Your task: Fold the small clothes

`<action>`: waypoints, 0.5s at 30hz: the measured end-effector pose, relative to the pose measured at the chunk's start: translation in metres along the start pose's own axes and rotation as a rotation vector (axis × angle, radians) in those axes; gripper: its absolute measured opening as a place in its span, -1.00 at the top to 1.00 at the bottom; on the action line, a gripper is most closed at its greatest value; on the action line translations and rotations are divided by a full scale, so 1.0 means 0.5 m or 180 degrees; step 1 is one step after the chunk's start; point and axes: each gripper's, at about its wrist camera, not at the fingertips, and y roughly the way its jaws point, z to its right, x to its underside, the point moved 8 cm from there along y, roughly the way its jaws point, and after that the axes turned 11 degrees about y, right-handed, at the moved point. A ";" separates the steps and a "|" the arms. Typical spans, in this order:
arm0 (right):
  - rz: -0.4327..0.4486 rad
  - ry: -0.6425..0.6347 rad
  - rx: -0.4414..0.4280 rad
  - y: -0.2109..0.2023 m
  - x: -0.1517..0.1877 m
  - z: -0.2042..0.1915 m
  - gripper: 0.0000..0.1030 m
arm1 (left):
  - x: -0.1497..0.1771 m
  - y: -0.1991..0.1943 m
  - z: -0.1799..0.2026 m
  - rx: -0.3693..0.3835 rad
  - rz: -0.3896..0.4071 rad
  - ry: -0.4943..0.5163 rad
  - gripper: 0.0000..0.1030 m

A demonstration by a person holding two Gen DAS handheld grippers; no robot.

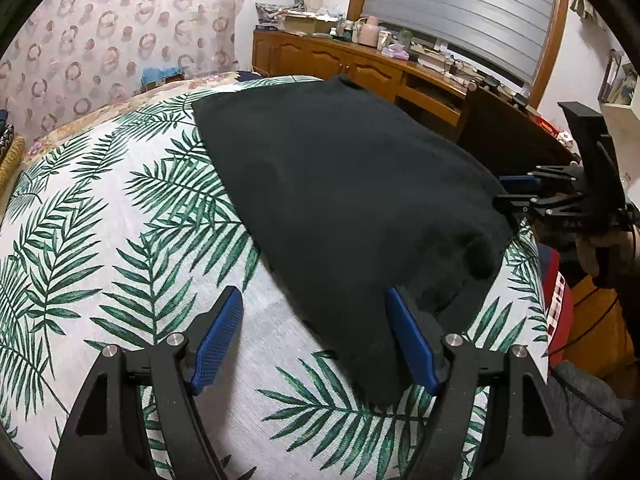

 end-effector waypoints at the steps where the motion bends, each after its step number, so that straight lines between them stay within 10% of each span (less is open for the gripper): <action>1: -0.0017 0.0018 -0.0045 -0.002 0.000 0.002 0.06 | 0.000 0.001 0.002 0.0021 -0.0005 -0.0001 -0.48; 9: -0.0133 0.0057 -0.0365 0.020 0.005 0.005 0.10 | 0.002 -0.005 0.009 0.0126 -0.0014 -0.0014 -0.17; 15: -0.0123 -0.0006 -0.0555 0.011 0.013 -0.003 0.57 | 0.004 -0.009 0.026 0.0228 -0.0038 0.0006 0.08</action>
